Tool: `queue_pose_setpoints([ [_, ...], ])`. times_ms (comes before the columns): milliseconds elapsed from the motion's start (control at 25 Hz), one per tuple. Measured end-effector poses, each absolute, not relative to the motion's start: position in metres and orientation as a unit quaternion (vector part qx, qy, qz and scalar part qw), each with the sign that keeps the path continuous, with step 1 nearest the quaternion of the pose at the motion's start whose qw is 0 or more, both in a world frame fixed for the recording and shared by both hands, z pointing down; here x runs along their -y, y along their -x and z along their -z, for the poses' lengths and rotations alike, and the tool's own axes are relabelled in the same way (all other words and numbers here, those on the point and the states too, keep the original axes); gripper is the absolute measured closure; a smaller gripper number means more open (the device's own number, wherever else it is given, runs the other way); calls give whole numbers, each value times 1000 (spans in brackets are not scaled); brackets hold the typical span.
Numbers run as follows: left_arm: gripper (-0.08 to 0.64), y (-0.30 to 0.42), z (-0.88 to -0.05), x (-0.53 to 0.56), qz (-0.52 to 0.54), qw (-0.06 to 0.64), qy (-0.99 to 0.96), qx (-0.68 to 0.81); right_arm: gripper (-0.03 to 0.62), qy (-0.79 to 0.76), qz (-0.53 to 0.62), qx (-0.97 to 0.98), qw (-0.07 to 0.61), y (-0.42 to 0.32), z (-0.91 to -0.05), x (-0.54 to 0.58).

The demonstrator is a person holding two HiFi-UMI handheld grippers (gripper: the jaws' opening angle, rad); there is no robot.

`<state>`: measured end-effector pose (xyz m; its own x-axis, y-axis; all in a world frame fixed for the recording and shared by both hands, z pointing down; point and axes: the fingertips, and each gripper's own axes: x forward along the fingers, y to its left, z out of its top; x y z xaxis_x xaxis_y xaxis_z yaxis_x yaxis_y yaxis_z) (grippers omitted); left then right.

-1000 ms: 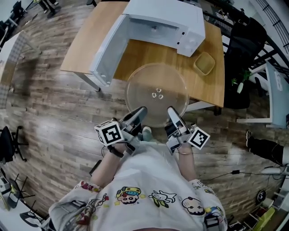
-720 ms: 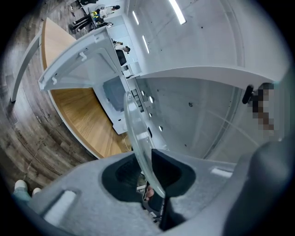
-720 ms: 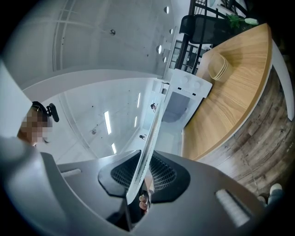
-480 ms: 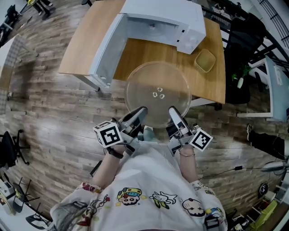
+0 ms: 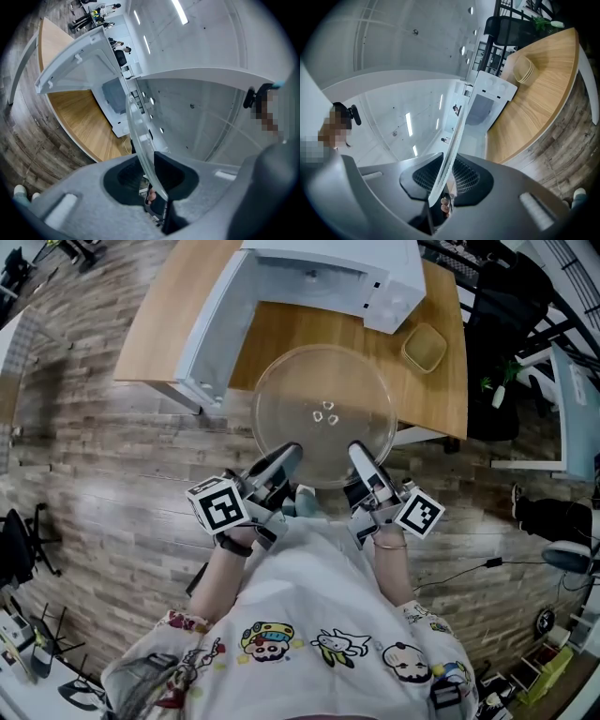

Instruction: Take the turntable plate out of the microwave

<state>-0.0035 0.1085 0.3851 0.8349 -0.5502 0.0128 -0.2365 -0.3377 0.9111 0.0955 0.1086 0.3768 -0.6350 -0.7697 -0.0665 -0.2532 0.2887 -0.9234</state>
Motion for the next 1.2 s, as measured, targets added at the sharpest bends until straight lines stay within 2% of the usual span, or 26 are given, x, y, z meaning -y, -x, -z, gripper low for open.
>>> queue_pose_setpoints([
  [1200, 499, 7, -381, -102, 160, 512, -803, 260, 515, 330, 485, -771, 249, -92, -375, -100],
])
